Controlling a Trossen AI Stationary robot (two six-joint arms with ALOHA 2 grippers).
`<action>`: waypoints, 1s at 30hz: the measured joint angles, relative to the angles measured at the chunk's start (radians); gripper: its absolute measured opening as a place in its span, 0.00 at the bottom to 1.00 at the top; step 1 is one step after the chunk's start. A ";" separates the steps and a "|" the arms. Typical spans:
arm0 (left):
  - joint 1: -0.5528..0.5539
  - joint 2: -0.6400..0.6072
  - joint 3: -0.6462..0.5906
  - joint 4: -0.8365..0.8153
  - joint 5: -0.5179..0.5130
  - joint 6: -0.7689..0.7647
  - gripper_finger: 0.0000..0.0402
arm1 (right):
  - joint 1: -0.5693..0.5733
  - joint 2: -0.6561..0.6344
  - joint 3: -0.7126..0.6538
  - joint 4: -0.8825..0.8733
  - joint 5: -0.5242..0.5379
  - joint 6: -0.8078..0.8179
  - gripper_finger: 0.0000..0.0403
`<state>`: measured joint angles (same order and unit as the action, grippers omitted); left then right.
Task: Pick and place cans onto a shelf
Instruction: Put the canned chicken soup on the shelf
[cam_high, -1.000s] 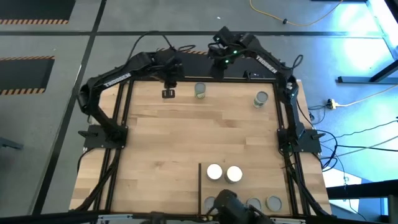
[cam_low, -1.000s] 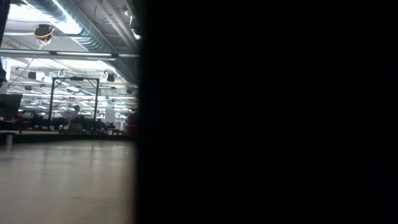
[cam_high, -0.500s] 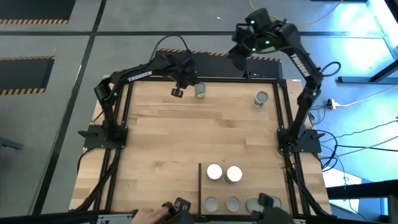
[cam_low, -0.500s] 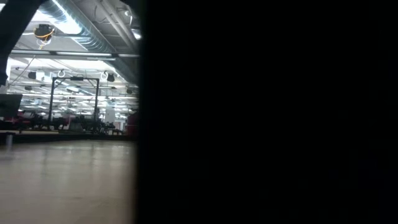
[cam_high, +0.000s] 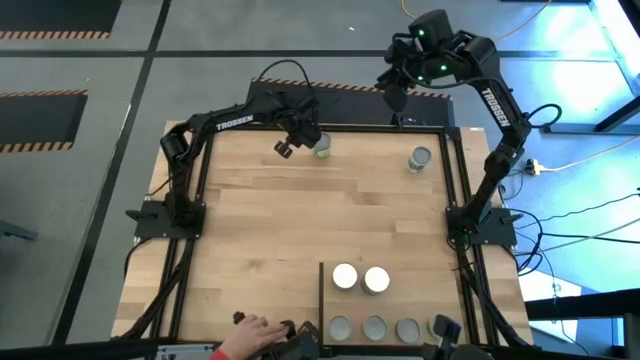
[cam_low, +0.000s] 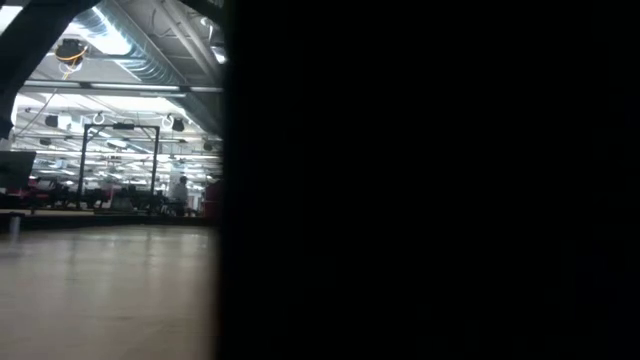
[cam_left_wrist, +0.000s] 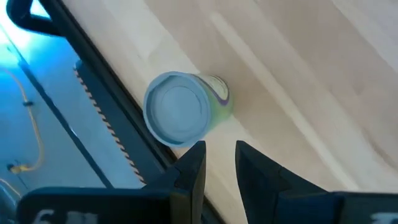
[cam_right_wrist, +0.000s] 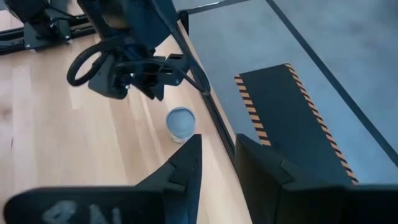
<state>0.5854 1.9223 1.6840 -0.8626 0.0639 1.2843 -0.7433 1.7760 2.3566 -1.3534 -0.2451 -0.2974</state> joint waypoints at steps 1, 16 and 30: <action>0.000 -0.001 0.000 0.000 0.000 0.025 0.20 | 0.000 0.000 0.000 -0.003 0.000 0.000 0.25; 0.123 -0.001 0.000 -0.032 0.204 0.157 0.20 | 0.000 0.000 0.000 -0.010 0.000 0.027 0.25; 0.185 0.002 0.000 0.120 0.393 -0.186 0.20 | 0.000 0.000 0.000 0.004 0.000 0.080 0.25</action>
<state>0.7702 1.9242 1.6840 -0.7431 0.4564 1.0985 -0.7433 1.7763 2.3562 -1.3499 -0.2455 -0.2176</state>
